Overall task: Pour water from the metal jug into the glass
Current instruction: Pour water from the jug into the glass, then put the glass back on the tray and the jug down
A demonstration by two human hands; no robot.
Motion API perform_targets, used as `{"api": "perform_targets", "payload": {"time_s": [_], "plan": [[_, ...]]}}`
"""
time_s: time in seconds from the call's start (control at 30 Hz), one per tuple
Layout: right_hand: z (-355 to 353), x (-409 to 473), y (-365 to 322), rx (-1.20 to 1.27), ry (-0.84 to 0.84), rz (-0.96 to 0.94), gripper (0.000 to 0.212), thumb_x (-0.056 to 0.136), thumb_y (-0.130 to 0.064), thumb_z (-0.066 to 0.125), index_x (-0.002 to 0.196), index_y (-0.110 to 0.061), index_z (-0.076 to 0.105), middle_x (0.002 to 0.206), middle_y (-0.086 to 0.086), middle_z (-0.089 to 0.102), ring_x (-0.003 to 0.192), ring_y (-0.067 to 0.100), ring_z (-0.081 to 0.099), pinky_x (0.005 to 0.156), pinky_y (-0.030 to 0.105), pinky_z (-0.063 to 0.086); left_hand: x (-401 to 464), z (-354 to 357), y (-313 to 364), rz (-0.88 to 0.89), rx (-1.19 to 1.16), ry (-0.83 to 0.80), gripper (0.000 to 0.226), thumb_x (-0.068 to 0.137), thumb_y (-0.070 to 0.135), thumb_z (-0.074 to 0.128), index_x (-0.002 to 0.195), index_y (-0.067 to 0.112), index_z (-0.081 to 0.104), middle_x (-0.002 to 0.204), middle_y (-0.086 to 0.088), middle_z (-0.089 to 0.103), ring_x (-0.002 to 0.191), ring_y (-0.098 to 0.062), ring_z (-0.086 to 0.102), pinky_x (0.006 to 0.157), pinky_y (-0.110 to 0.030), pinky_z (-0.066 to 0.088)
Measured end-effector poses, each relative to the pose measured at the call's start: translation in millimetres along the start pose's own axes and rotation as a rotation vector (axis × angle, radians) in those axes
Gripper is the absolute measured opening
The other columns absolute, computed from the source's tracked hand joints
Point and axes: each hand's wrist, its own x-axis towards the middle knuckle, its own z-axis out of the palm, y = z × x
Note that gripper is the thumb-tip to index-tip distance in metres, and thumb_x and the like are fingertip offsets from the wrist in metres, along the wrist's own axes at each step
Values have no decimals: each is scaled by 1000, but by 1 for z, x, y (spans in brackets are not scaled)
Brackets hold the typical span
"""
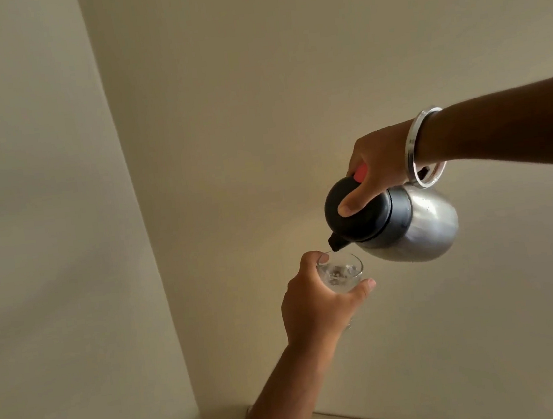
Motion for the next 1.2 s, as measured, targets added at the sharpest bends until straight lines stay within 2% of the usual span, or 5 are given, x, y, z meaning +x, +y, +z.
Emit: {"api": "perform_targets", "payload": {"time_s": [0.33, 0.53, 0.73, 0.83, 1.2], "plan": [[112, -20, 13, 601, 28, 364, 60, 65, -71, 75, 66, -12, 63, 30, -8, 53, 47, 18, 52, 48, 27, 37, -29, -12, -49, -74, 89, -63, 69, 53, 70, 77, 108, 41, 46, 95, 19, 62, 79, -1, 59, 59, -16, 42], [236, -40, -14, 823, -21, 579, 64, 62, -70, 78, 73, -7, 73, 66, 8, 70, 58, 24, 63, 54, 28, 45, -61, -29, -113, -59, 210, -144, 76, 50, 72, 75, 115, 41, 52, 108, 11, 52, 90, -8, 55, 66, -28, 51], [359, -73, -59, 971, -99, 842, 56, 70, -65, 76, 65, -9, 73, 59, 4, 70, 57, 21, 64, 50, 28, 44, -100, -44, -194, -149, 259, -320, 78, 49, 68, 75, 118, 37, 55, 105, 10, 54, 87, -11, 59, 66, -26, 48], [422, -102, -87, 1092, -53, 1042, 54, 72, -63, 77, 63, -10, 71, 50, 1, 68, 55, 22, 63, 52, 29, 46, -125, -46, -237, -178, 278, -418, 76, 53, 62, 78, 119, 33, 56, 108, 9, 55, 89, -10, 58, 69, -25, 46], [589, -133, -148, 1392, 326, 1655, 37, 72, -56, 78, 73, -22, 66, 81, 4, 69, 76, 22, 61, 73, 40, 46, -198, -1, -362, -356, 437, -630, 71, 59, 53, 83, 119, 29, 53, 112, 8, 59, 91, -14, 59, 67, -30, 49]]}}
